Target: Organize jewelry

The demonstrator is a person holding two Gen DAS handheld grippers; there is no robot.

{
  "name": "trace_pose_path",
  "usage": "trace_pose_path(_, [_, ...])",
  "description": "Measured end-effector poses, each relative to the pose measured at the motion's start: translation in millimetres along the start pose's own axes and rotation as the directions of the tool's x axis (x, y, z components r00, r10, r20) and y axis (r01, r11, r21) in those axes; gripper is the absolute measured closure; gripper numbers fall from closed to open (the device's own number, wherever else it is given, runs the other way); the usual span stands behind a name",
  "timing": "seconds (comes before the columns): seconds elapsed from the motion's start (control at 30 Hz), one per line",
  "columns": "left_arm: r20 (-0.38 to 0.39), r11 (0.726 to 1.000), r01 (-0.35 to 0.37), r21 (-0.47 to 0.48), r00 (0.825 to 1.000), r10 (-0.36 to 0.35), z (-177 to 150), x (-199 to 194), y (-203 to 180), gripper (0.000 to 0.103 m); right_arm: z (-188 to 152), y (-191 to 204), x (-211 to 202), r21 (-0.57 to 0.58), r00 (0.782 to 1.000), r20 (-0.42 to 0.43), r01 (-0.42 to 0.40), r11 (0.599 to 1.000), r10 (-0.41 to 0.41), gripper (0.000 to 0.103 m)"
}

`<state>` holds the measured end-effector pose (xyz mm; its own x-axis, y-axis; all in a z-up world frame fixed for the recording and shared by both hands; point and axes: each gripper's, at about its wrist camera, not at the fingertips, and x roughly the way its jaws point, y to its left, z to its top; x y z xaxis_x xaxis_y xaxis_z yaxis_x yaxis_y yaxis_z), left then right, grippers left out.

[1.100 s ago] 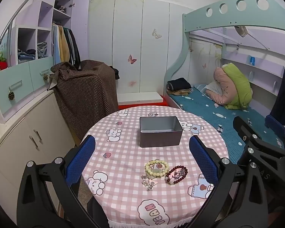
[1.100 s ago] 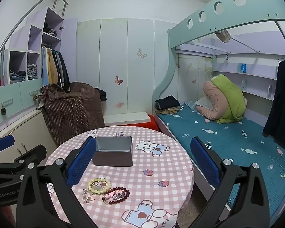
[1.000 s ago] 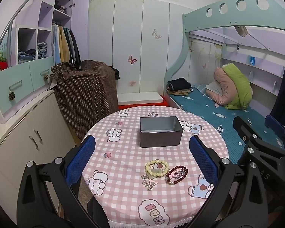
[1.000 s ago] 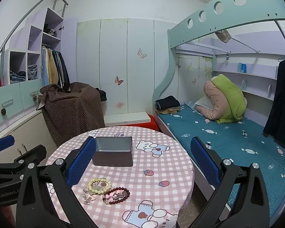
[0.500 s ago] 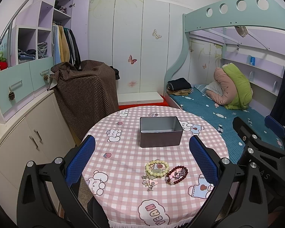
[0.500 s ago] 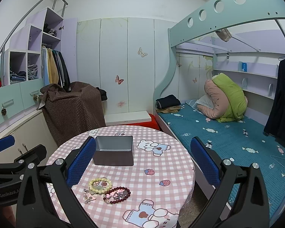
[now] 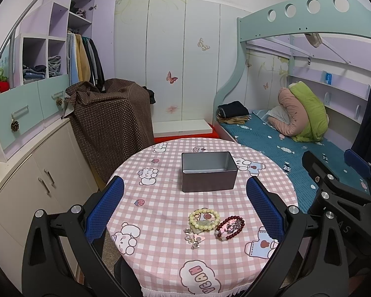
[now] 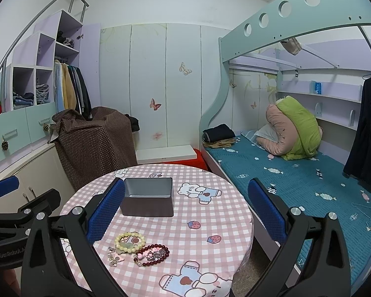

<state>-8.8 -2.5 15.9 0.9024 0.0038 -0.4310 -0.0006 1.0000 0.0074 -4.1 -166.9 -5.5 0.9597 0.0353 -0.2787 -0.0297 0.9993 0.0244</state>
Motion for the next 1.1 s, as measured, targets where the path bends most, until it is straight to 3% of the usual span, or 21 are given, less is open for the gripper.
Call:
trace_pose_path(0.67, [-0.044,0.999,0.033,-0.007,0.998,-0.033,-2.6,22.9,3.9,0.005,-5.7,-0.1,17.7,0.004,0.999,-0.022,-0.028,1.000,0.028,0.007])
trace_pose_path(0.93, [-0.132,1.000,0.015,0.002,0.991,-0.015,-21.3,59.7,12.7,0.005,-26.9,-5.6,51.5,0.042,0.989,-0.142,-0.037,0.998,0.043,0.007])
trace_pose_path(1.03, [-0.172,1.000,-0.008,0.017,0.985,0.011,-31.6,76.5,14.3,0.005,-42.8,-10.2,73.0,0.073,0.959,-0.266,-0.079,0.994,0.095,0.007])
trace_pose_path(1.1, [-0.218,1.000,-0.006,0.019,0.976,0.010,-39.5,91.2,17.7,0.005,-54.6,-9.9,85.0,0.099,0.930,-0.356,-0.063,0.993,0.094,0.007])
